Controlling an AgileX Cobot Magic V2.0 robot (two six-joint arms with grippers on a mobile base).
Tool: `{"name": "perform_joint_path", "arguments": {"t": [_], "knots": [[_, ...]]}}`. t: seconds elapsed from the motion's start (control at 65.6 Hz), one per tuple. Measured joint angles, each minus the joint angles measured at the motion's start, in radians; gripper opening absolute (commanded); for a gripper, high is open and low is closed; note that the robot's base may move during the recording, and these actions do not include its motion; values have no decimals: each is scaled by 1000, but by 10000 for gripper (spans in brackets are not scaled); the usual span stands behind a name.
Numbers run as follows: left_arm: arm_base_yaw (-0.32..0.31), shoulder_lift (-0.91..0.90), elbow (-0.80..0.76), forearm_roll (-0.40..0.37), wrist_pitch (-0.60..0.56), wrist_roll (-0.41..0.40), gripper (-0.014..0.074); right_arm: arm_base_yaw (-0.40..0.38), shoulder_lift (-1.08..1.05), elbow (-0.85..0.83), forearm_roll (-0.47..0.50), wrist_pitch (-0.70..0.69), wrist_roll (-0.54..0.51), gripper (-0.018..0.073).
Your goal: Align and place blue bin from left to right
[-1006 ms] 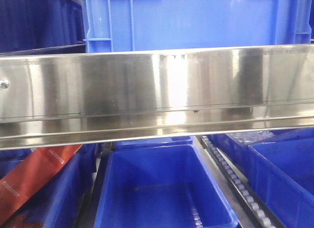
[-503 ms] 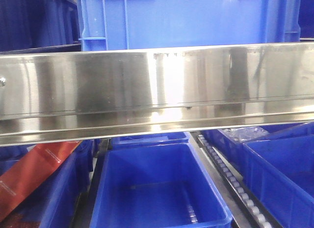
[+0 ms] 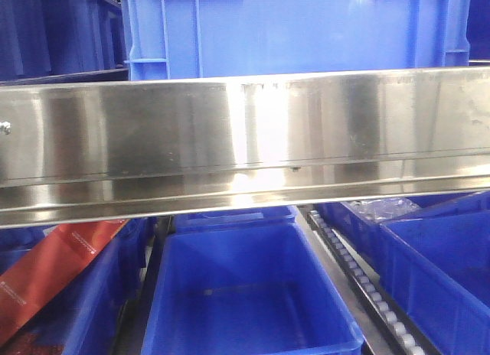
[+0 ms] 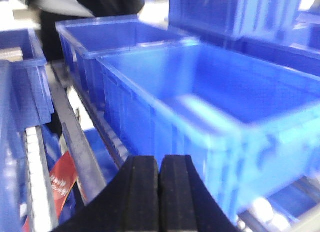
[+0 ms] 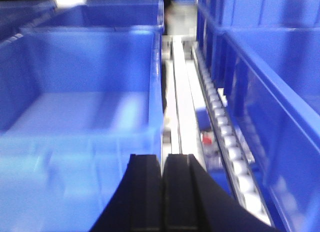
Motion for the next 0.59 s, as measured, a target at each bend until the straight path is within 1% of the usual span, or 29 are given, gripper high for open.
{"name": "perform_joint_path", "arguments": {"t": [0.168,0.32,0.473,0.595], "knots": [[0,-230,209,0,-17,0,-111,0,-207,194,0,-83,0,-162],[0,-450,377,0,-38,0,-111,0,-386,369,0,-99,0,-162],[0,-604,477,0,-77,0,-111,0,-500,490,0,-109,0,-162],[0,-658,509,0,-96,-2,-111,0,-528,526,0,-139,-2,-162]]}}
